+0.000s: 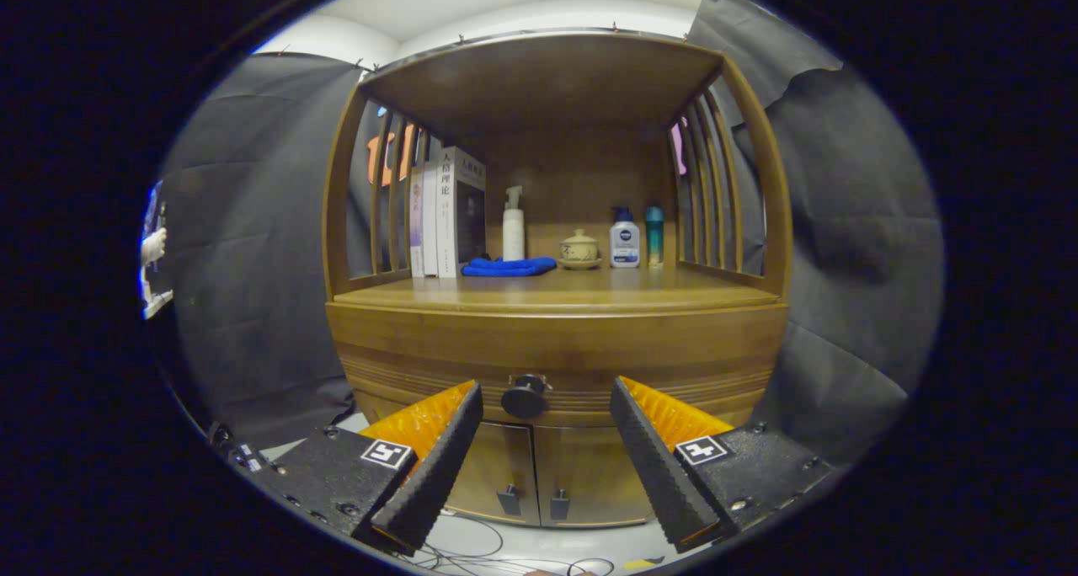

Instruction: Pull open the drawer, take out the items inside it, and place them on the countertop above the cabinet.

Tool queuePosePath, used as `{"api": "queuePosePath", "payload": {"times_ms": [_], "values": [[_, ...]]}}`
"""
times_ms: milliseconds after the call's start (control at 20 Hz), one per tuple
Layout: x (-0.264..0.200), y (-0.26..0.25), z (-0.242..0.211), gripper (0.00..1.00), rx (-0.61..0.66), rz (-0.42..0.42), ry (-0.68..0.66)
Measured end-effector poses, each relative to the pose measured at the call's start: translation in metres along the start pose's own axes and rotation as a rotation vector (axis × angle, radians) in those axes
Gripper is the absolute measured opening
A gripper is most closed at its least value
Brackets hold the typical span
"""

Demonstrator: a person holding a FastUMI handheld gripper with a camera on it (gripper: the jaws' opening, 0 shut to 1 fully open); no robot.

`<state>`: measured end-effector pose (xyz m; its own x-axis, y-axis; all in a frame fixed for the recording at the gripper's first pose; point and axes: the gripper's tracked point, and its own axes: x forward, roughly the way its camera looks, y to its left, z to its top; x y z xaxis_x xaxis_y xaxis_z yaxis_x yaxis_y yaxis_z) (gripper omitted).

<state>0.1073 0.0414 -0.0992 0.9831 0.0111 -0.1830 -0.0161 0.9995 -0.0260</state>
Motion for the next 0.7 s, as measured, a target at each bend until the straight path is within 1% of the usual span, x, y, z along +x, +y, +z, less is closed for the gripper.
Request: {"api": "queuePosePath", "payload": {"times_ms": [150, 250, 300, 450, 600, 650, 700], "values": [[0.033, 0.009, -0.014, 0.99, -0.036, -0.007, 0.027], [0.051, 0.007, -0.021, 0.99, -0.046, -0.027, 0.043], [0.06, 0.009, -0.025, 0.94, -0.043, -0.032, 0.055], [0.076, 0.004, -0.03, 0.84, -0.028, -0.06, 0.066], [0.087, 0.009, -0.038, 0.69, -0.008, -0.062, 0.085], [0.089, 0.012, -0.04, 0.66, -0.002, -0.057, 0.095], [0.093, 0.01, -0.041, 0.59, 0.005, -0.074, 0.085]]}}
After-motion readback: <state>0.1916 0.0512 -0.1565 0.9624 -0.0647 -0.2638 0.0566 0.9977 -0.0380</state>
